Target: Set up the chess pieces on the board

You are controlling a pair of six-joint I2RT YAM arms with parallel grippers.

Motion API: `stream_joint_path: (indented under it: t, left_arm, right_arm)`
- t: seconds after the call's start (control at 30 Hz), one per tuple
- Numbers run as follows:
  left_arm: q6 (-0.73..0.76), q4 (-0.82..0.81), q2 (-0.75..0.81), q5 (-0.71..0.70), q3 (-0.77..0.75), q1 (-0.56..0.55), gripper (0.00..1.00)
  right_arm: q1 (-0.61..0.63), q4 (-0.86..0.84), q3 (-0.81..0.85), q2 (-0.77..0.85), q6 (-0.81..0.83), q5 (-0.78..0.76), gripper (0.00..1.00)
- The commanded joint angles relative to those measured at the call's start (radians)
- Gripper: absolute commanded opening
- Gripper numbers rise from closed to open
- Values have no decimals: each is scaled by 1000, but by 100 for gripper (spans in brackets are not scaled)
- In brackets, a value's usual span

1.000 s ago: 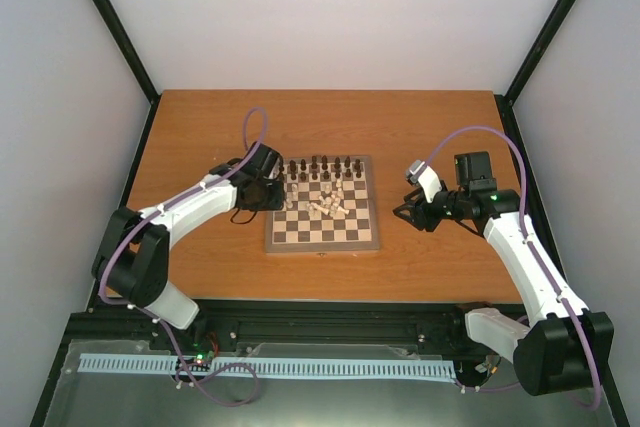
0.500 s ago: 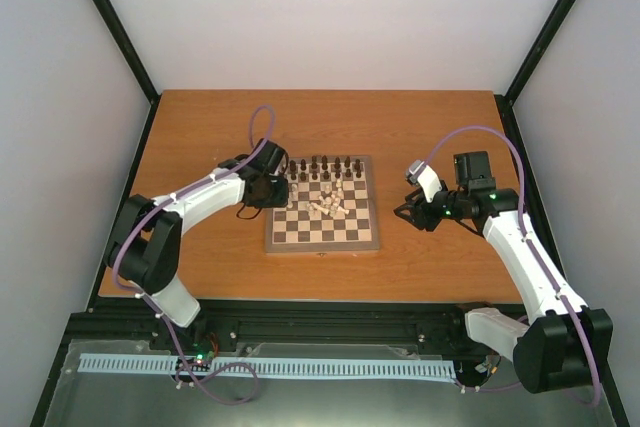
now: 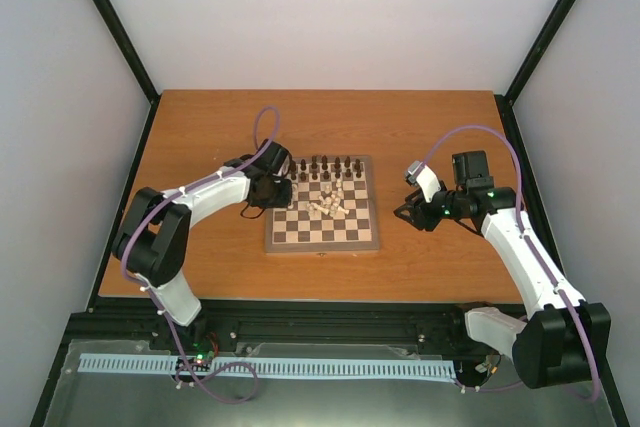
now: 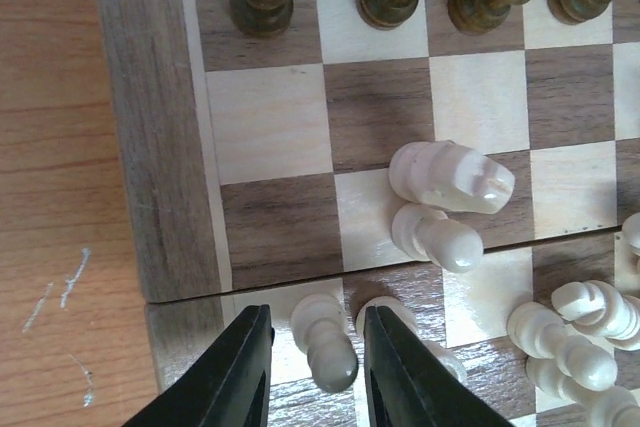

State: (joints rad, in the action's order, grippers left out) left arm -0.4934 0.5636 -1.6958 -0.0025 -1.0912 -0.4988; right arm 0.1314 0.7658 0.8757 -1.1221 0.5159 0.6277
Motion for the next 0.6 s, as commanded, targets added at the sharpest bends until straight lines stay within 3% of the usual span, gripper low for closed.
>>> stream_joint_path:
  t: [0.0, 0.37, 0.57]
  left_arm:
    - [12, -30, -3, 33, -25, -8, 27]
    - [13, 10, -2, 14, -20, -7, 14]
    - [9, 72, 84, 23, 19, -9, 9]
  right_arm:
    - [3, -16, -9, -5, 19, -3, 48]
    - [4, -14, -11, -8, 21, -5, 48]
    - [4, -13, -13, -8, 22, -5, 48]
